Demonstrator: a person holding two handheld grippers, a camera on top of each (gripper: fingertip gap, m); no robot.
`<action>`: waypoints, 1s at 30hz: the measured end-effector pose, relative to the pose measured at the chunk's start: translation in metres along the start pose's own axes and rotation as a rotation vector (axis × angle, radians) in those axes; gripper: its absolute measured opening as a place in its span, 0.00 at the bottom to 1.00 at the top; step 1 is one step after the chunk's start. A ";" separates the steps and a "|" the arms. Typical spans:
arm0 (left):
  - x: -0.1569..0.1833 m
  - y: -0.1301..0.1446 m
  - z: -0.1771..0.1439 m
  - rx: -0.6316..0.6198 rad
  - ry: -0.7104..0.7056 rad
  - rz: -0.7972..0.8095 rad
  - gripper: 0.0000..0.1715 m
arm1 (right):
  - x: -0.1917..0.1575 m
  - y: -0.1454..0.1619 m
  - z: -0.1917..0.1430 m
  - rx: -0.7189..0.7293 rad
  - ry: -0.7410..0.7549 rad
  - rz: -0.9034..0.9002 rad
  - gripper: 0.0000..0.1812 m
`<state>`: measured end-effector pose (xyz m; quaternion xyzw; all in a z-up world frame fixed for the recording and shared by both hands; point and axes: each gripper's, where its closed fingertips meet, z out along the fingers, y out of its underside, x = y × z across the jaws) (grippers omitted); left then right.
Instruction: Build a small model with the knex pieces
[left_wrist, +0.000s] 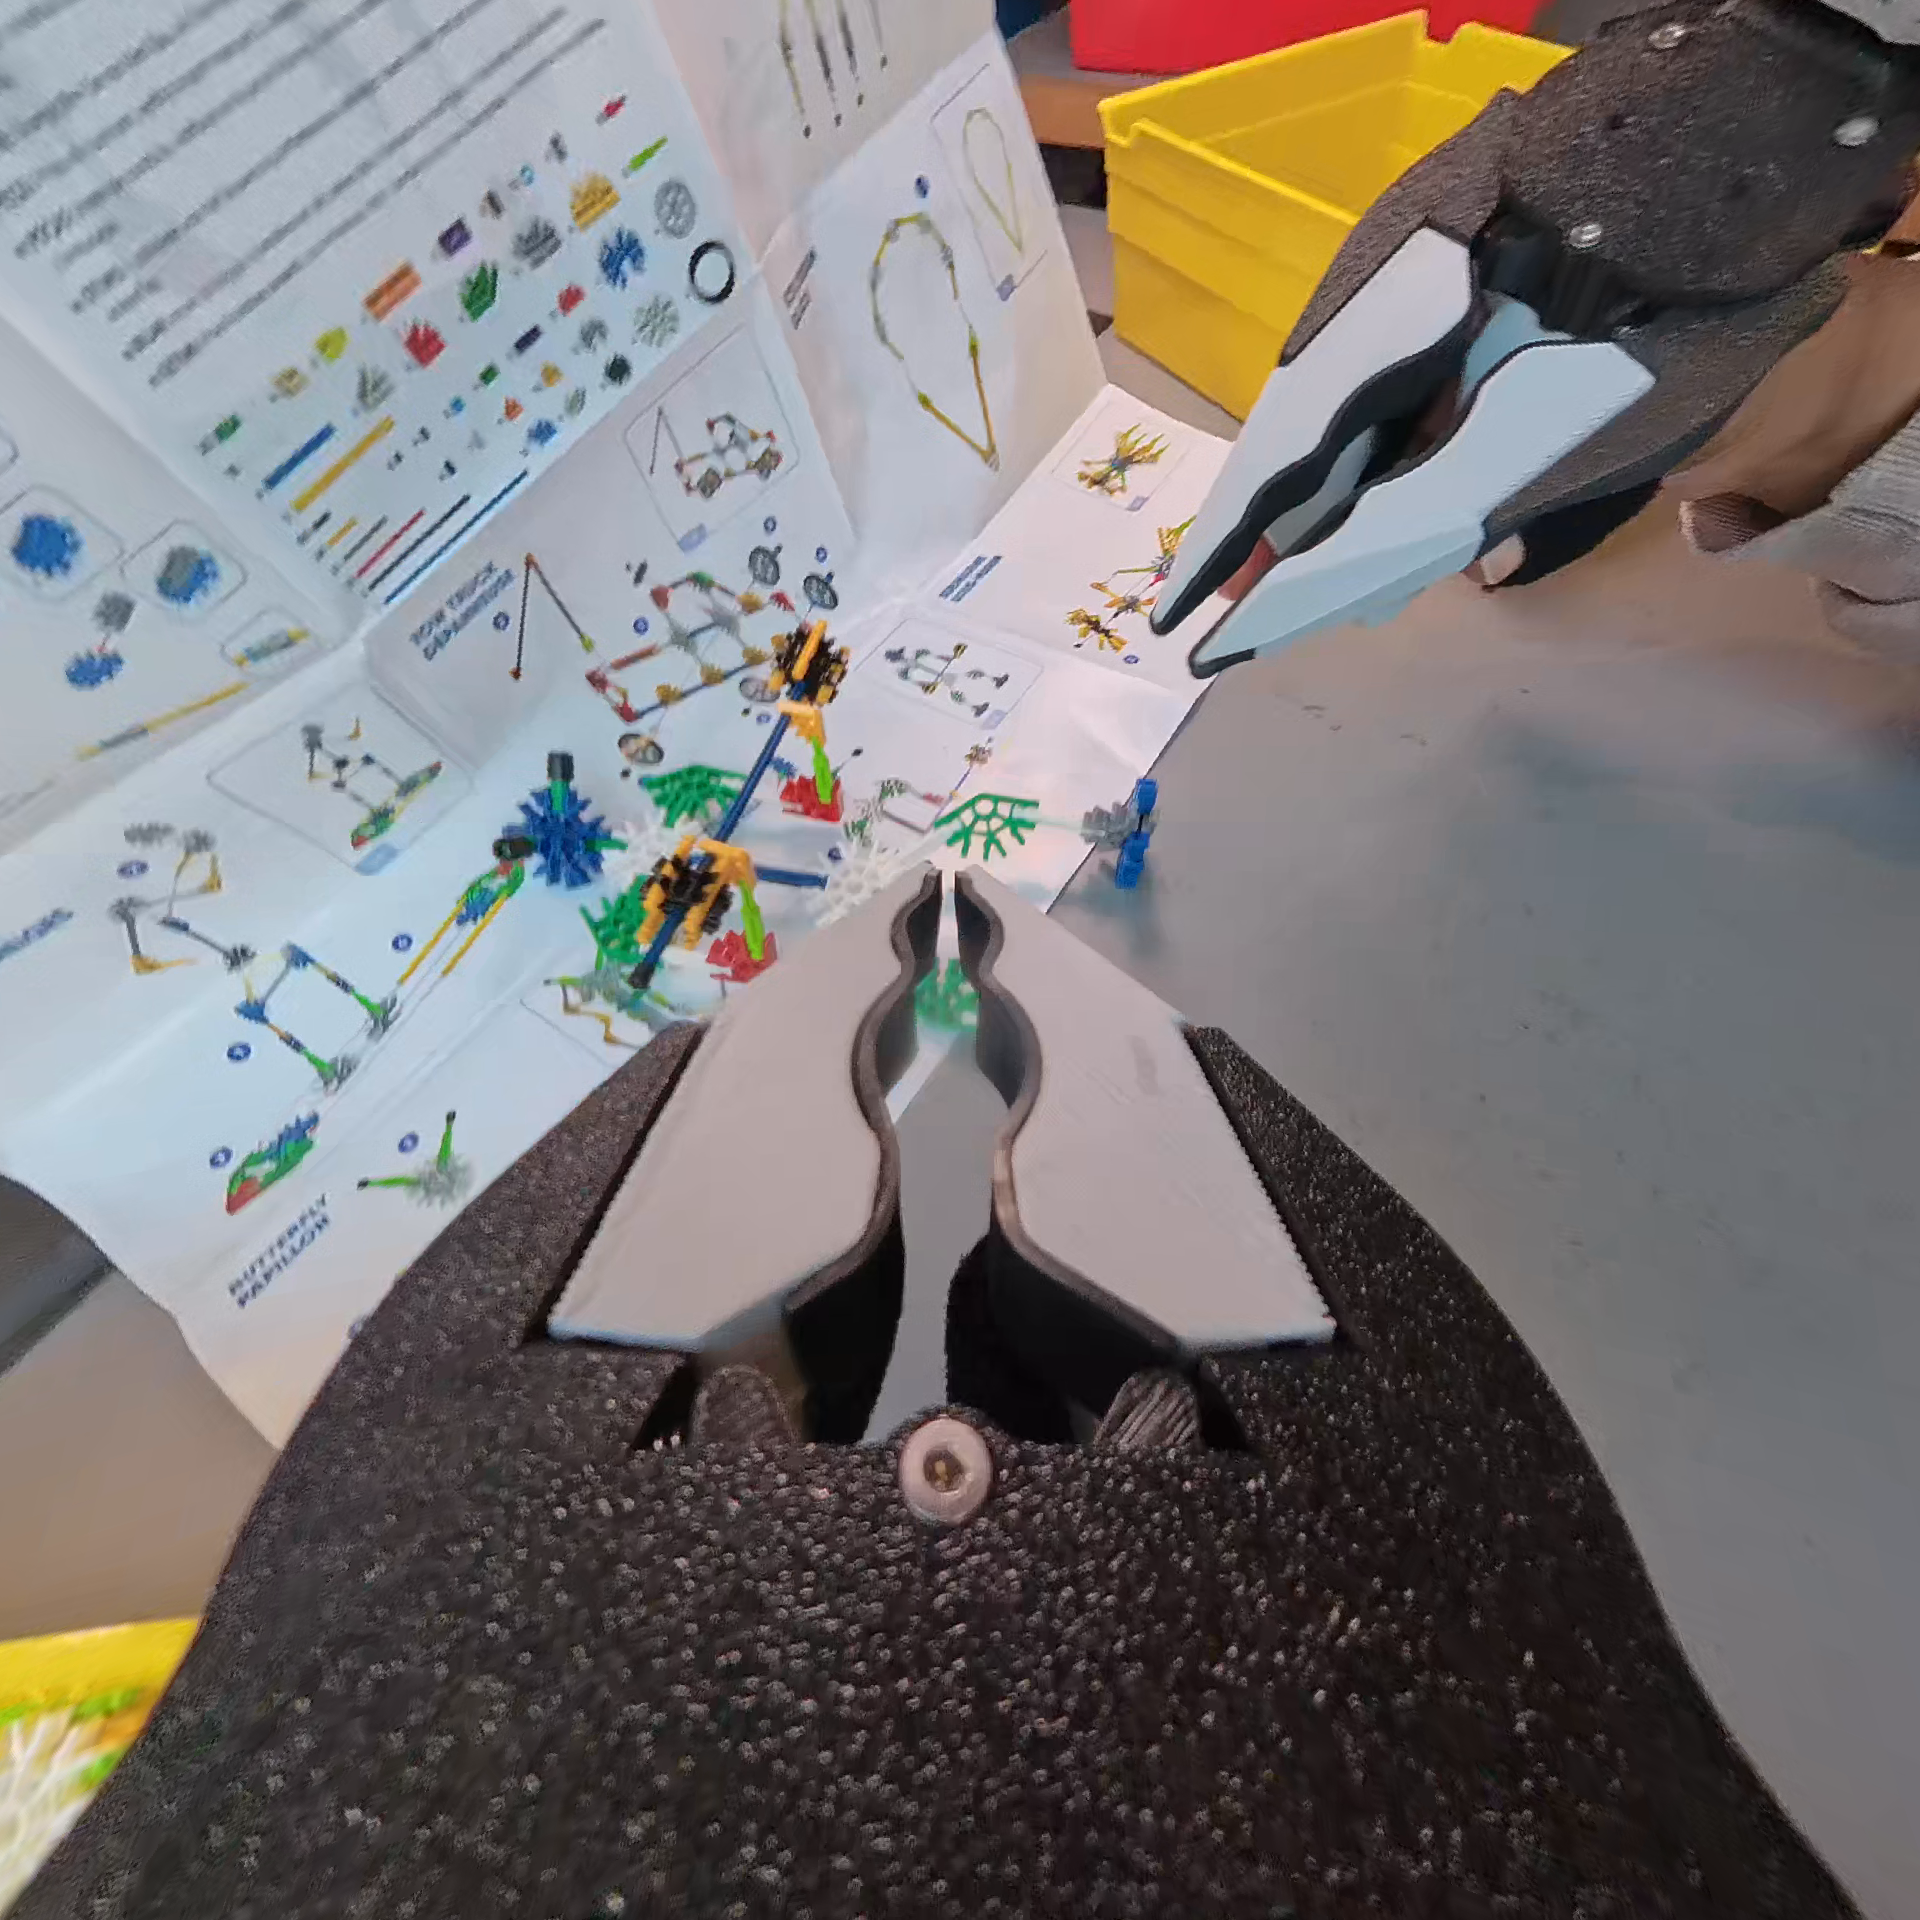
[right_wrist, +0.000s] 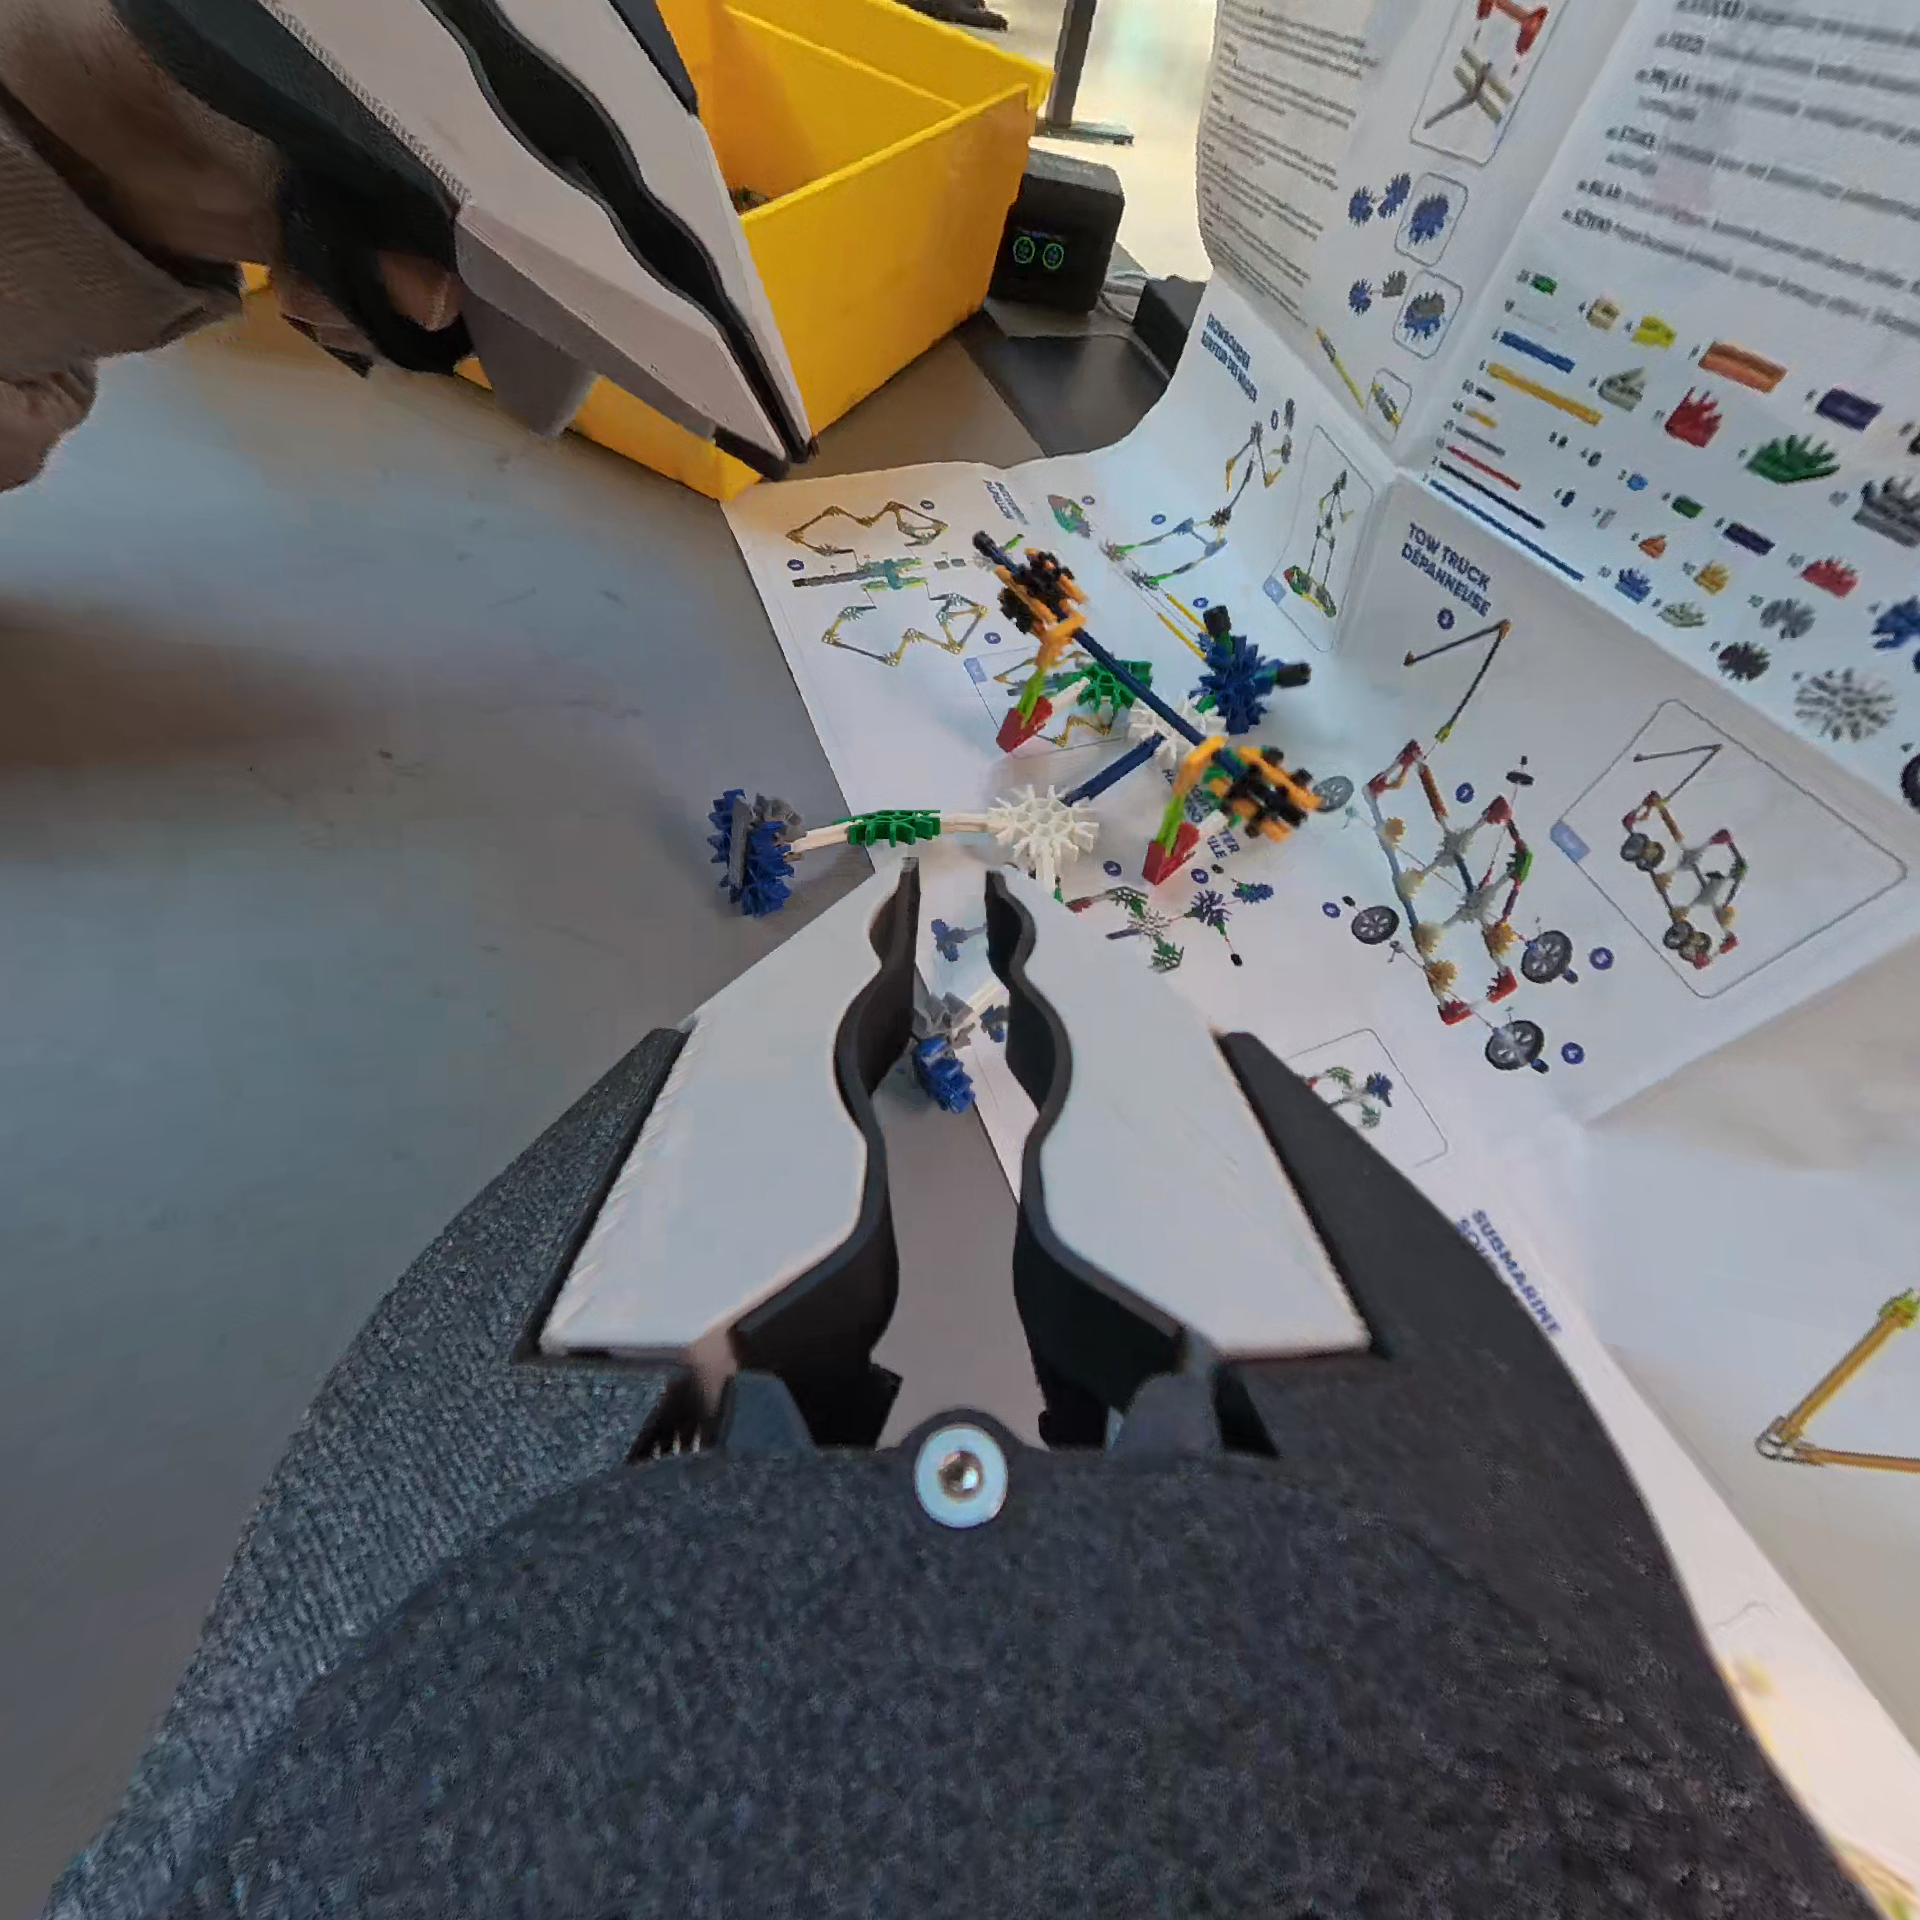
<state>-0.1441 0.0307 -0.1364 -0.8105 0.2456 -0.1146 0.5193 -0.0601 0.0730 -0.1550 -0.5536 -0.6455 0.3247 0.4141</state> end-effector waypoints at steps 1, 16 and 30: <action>-0.006 0.008 0.000 -0.033 -0.007 -0.044 0.02 | 0.003 0.006 0.001 -0.024 0.002 0.041 0.10; 0.008 0.089 0.071 -0.304 0.009 -0.413 0.17 | 0.006 0.060 0.062 -0.278 -0.032 0.278 0.09; 0.019 0.084 0.066 -0.277 0.113 -0.480 0.12 | -0.041 0.067 0.023 -0.267 -0.356 0.465 0.08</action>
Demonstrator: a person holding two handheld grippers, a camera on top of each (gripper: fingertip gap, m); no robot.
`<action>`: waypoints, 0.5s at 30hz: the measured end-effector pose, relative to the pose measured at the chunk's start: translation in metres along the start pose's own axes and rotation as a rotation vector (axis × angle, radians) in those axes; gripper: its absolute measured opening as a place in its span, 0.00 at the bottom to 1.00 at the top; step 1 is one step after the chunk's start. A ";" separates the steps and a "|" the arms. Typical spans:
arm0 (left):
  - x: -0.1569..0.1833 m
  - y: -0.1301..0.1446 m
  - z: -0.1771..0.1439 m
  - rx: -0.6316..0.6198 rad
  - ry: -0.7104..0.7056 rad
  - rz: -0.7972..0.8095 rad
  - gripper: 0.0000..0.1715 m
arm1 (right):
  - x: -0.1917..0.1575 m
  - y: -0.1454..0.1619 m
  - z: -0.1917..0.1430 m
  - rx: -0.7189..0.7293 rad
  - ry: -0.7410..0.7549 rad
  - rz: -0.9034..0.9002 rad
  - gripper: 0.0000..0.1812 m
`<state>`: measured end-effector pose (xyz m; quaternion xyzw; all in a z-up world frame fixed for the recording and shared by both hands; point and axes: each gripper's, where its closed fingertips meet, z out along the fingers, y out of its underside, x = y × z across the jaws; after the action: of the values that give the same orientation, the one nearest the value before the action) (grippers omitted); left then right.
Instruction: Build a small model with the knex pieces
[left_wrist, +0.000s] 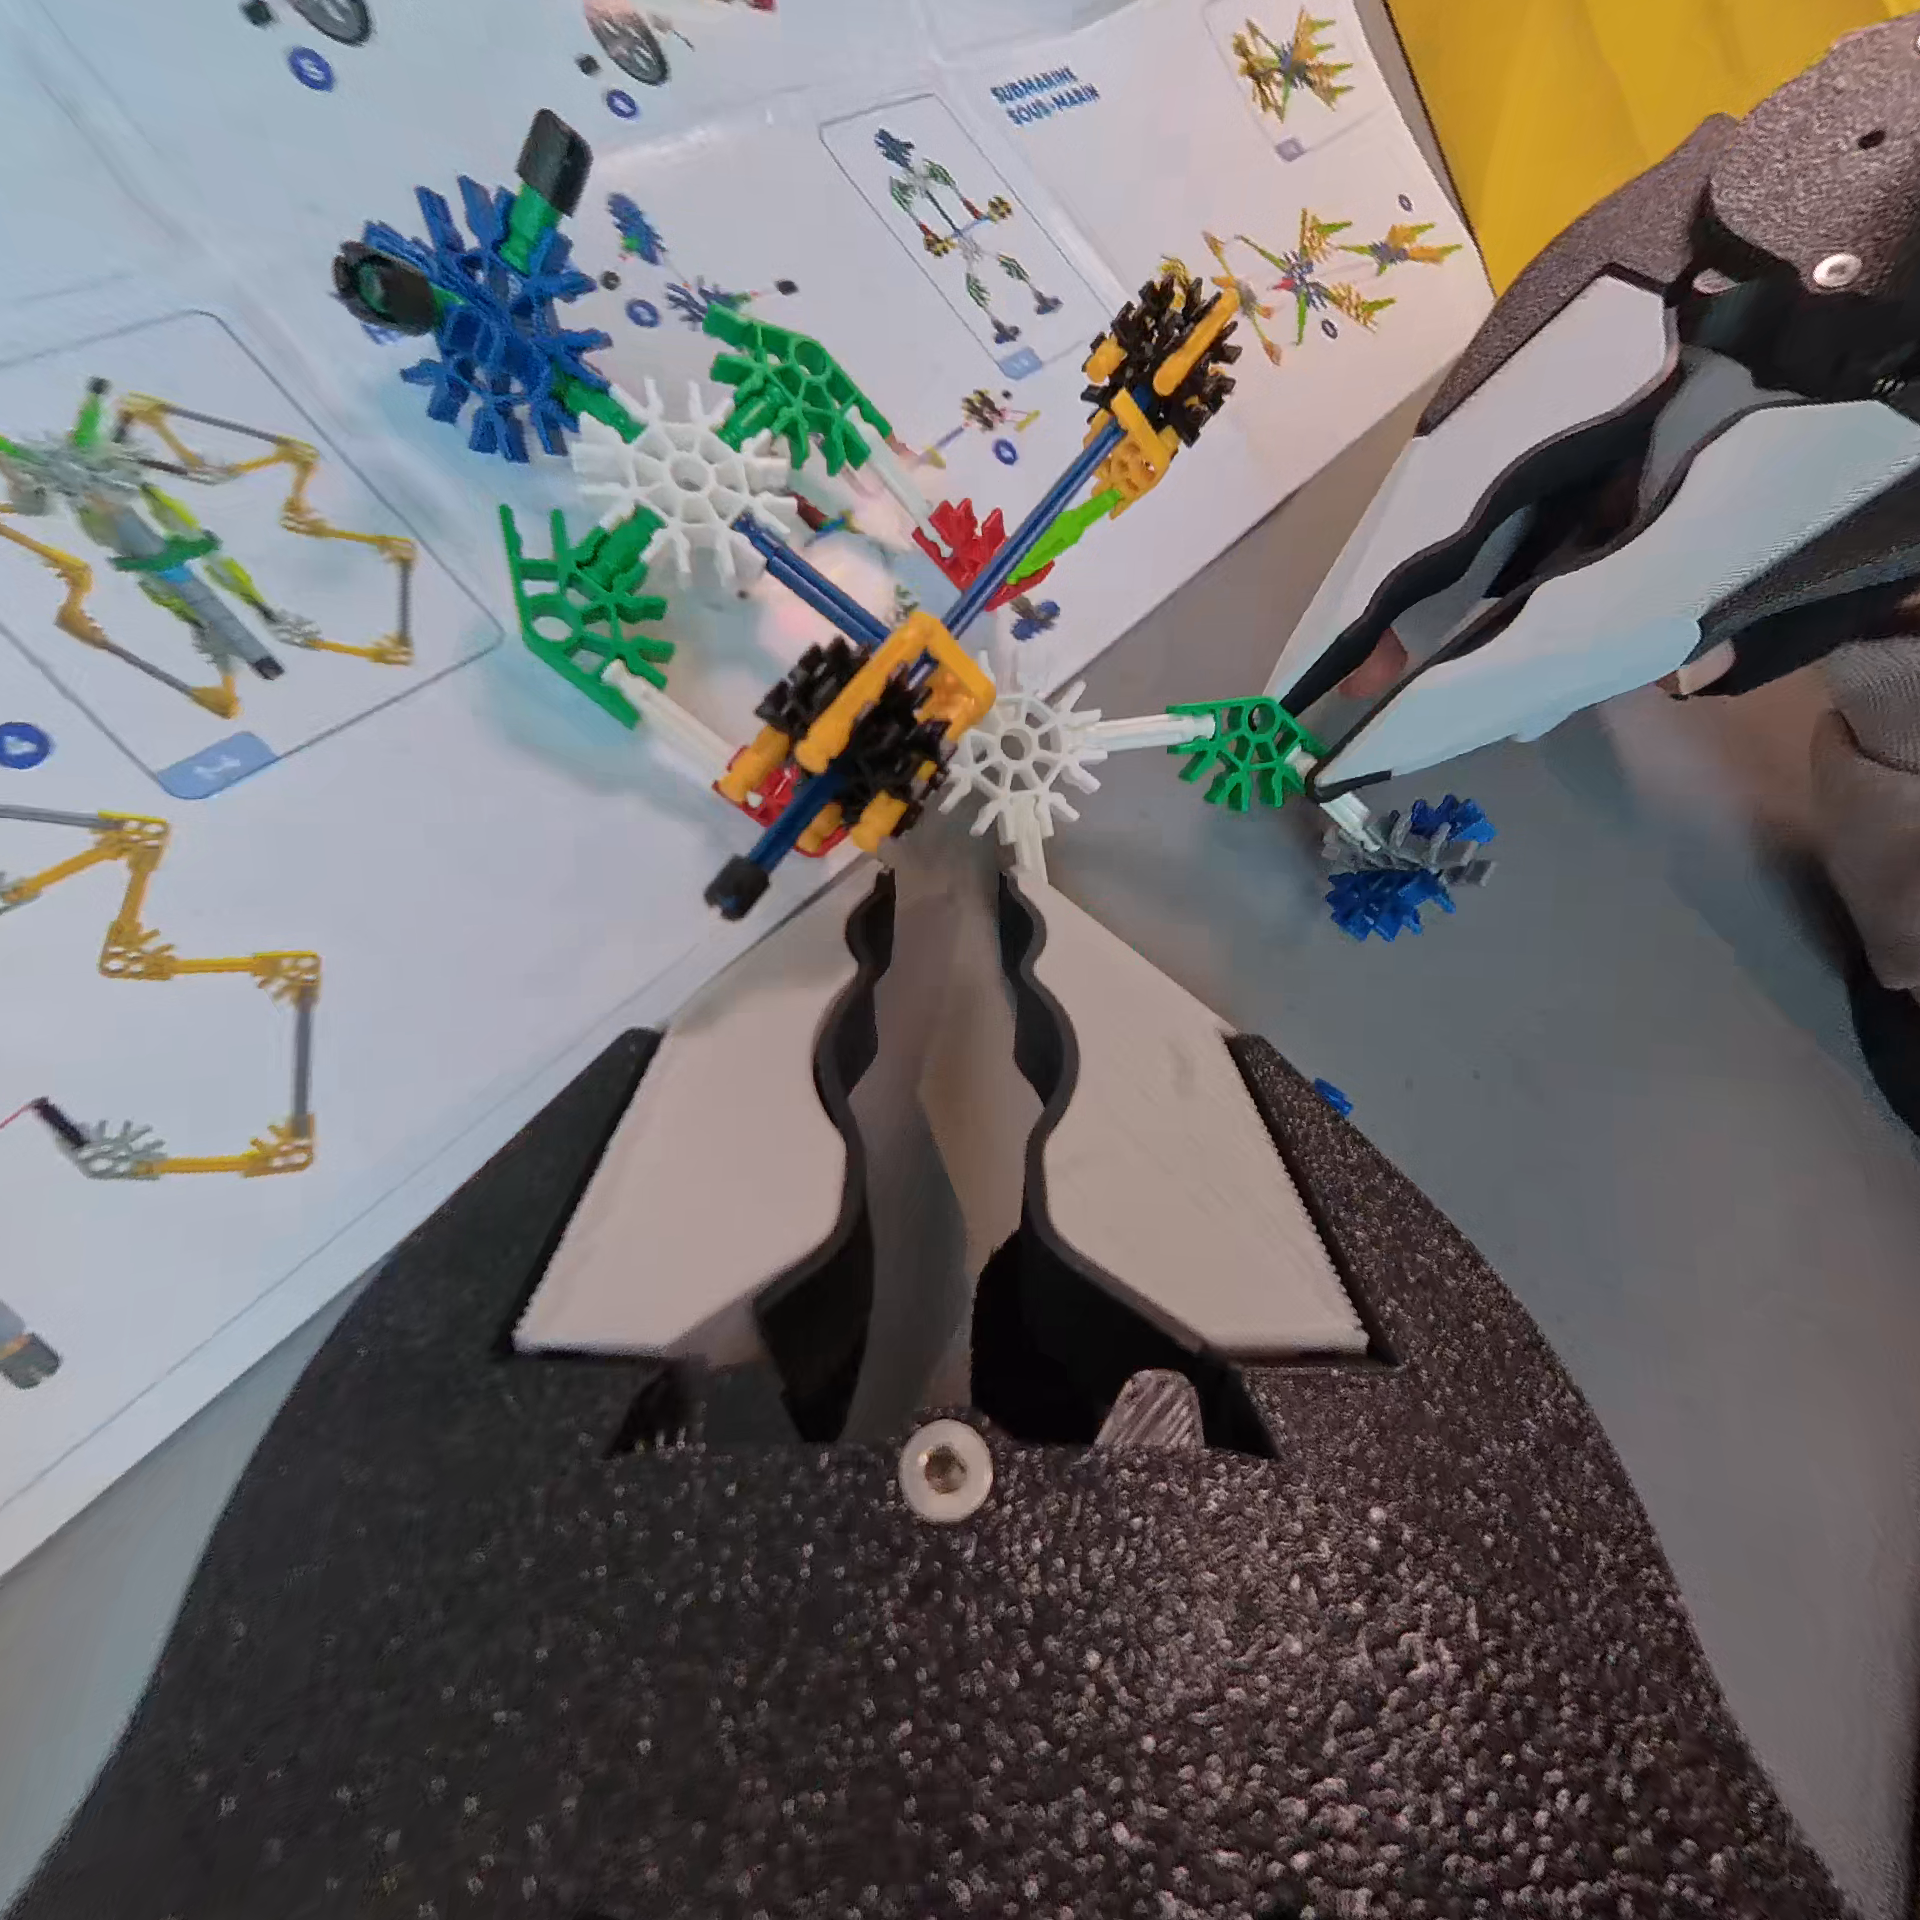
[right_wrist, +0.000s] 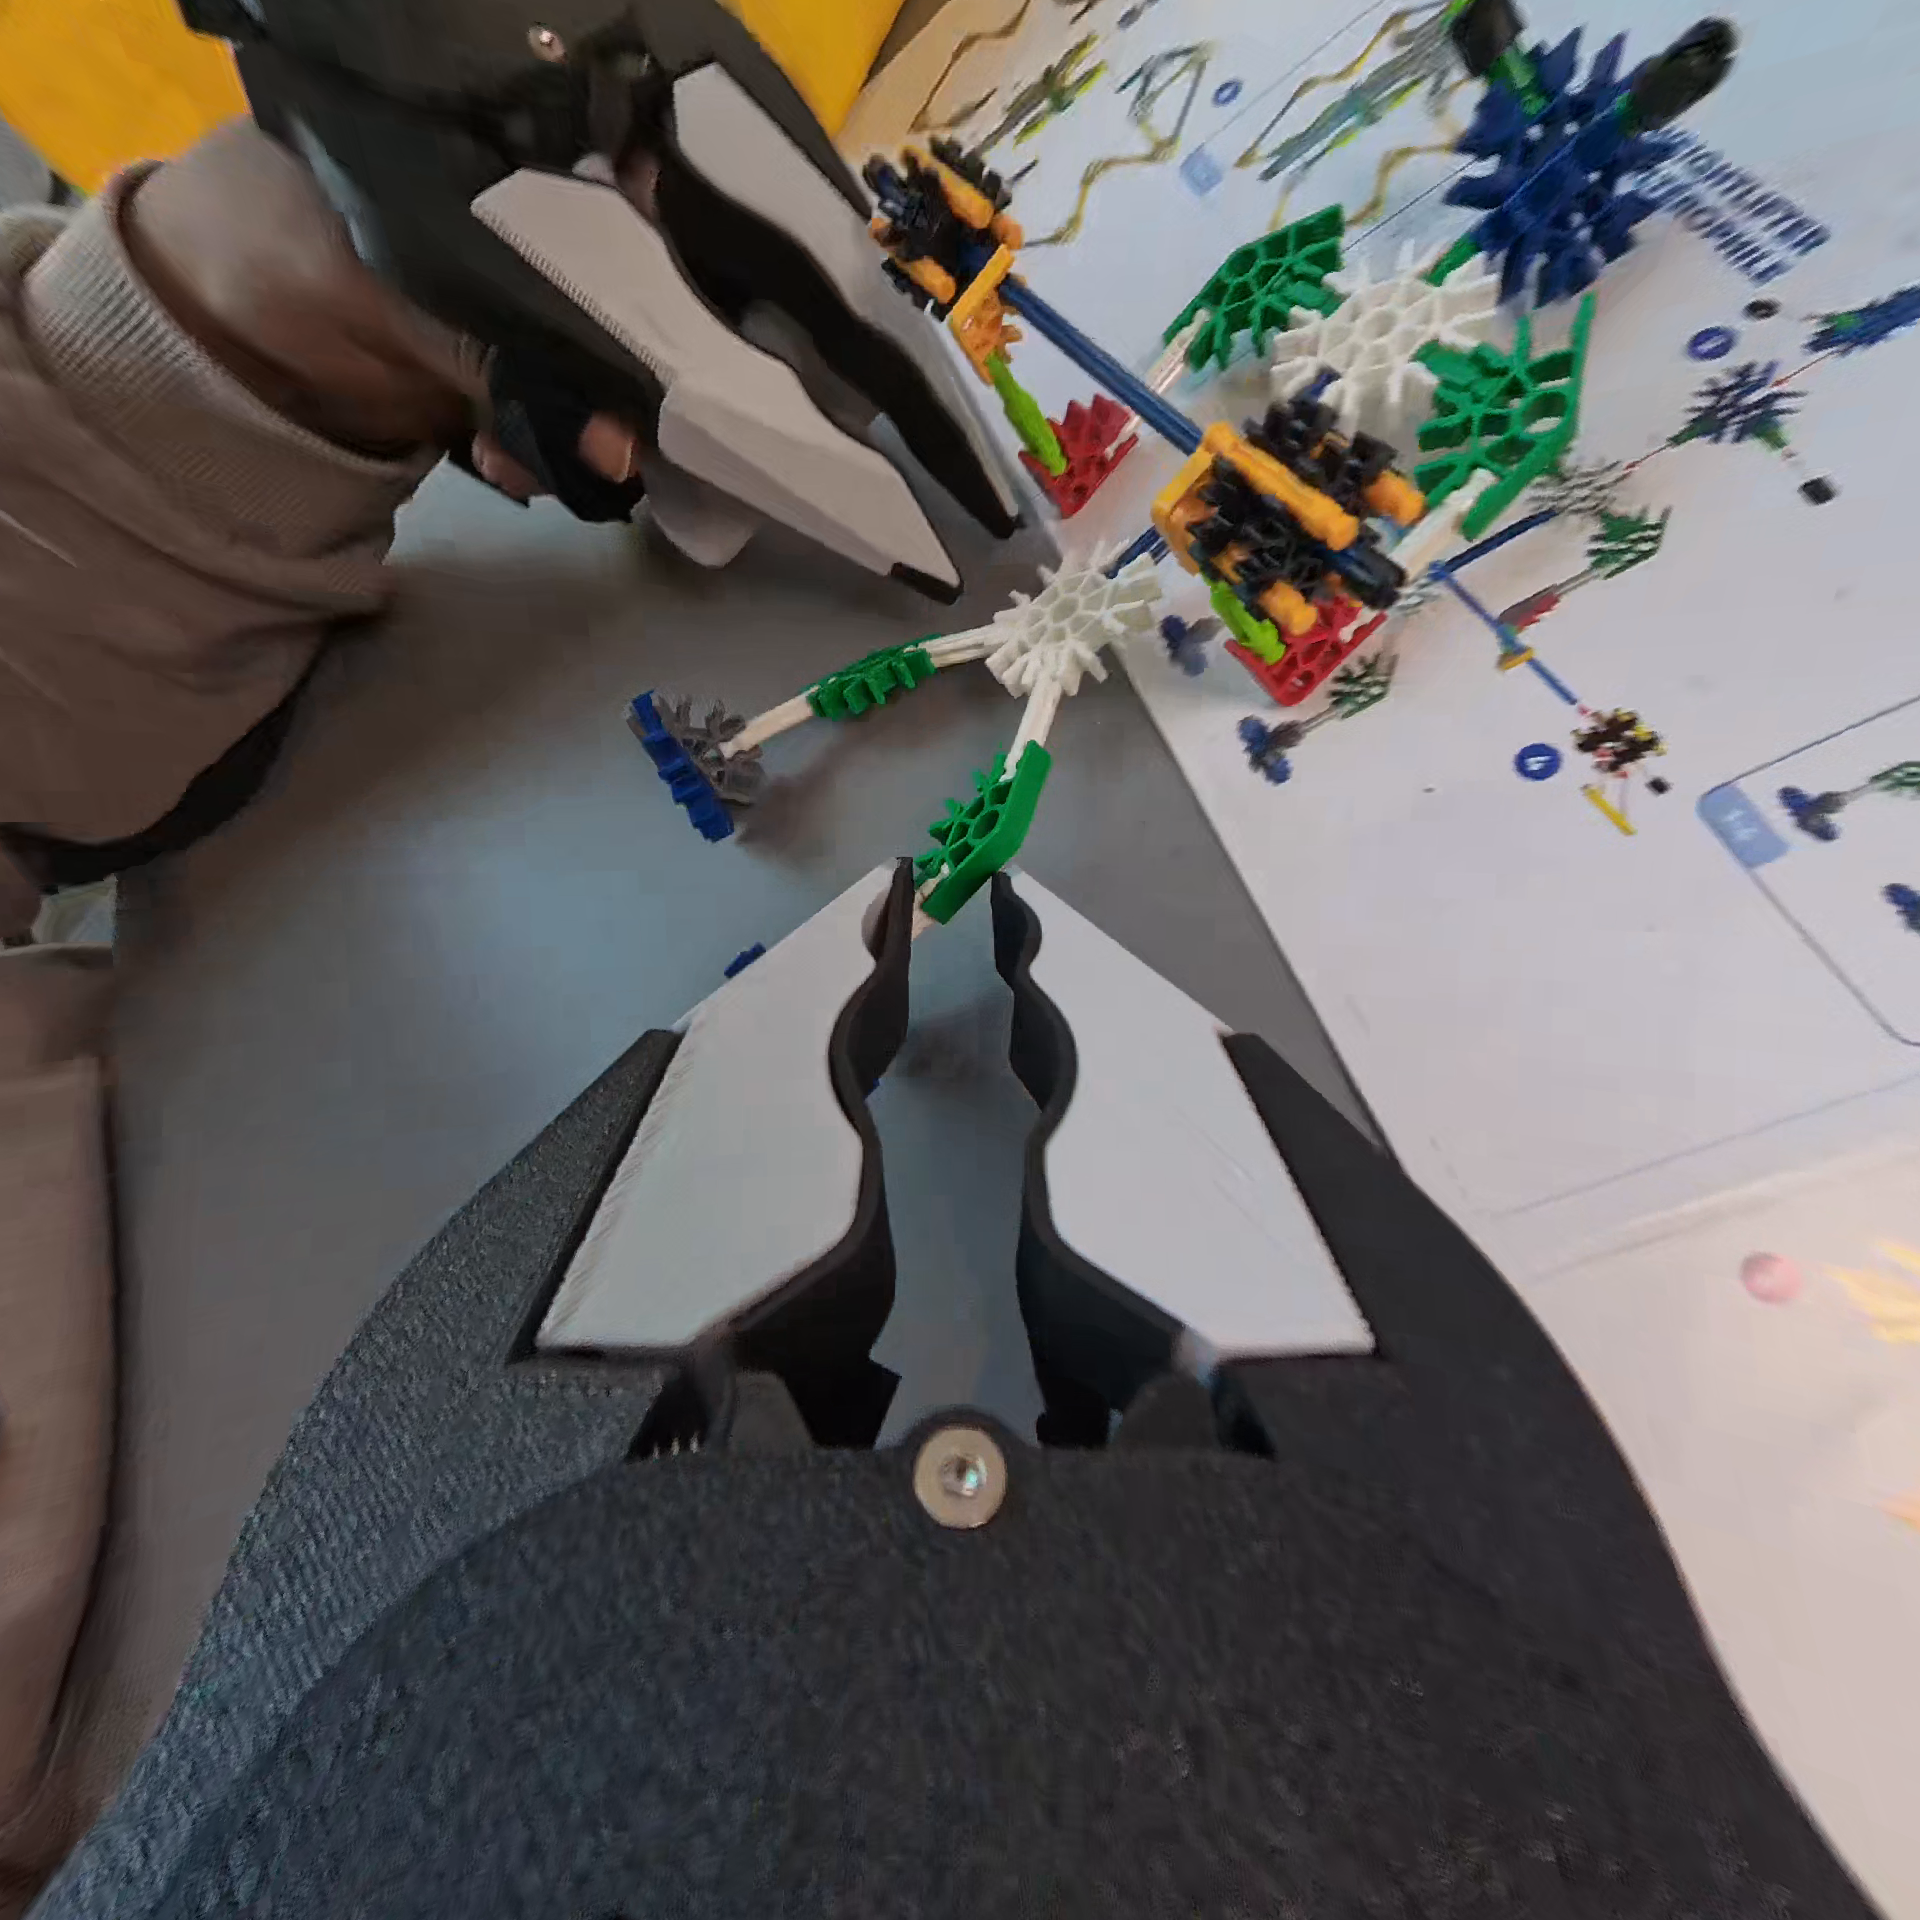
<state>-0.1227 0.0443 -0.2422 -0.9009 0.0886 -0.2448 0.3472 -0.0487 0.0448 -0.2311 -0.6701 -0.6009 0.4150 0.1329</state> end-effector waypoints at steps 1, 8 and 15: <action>0.007 0.004 0.002 -0.027 0.035 0.007 0.12 | -0.008 0.006 0.000 -0.034 -0.034 -0.018 0.09; 0.026 0.011 0.009 -0.078 0.082 0.073 0.12 | 0.001 -0.007 0.009 0.035 -0.010 0.078 0.16; 0.033 0.012 0.010 -0.071 0.137 0.067 0.10 | 0.002 -0.009 0.020 0.032 0.038 0.029 0.03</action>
<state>-0.0888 0.0307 -0.2438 -0.8905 0.1508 -0.2906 0.3160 -0.0694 0.0421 -0.2380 -0.6843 -0.5818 0.4136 0.1491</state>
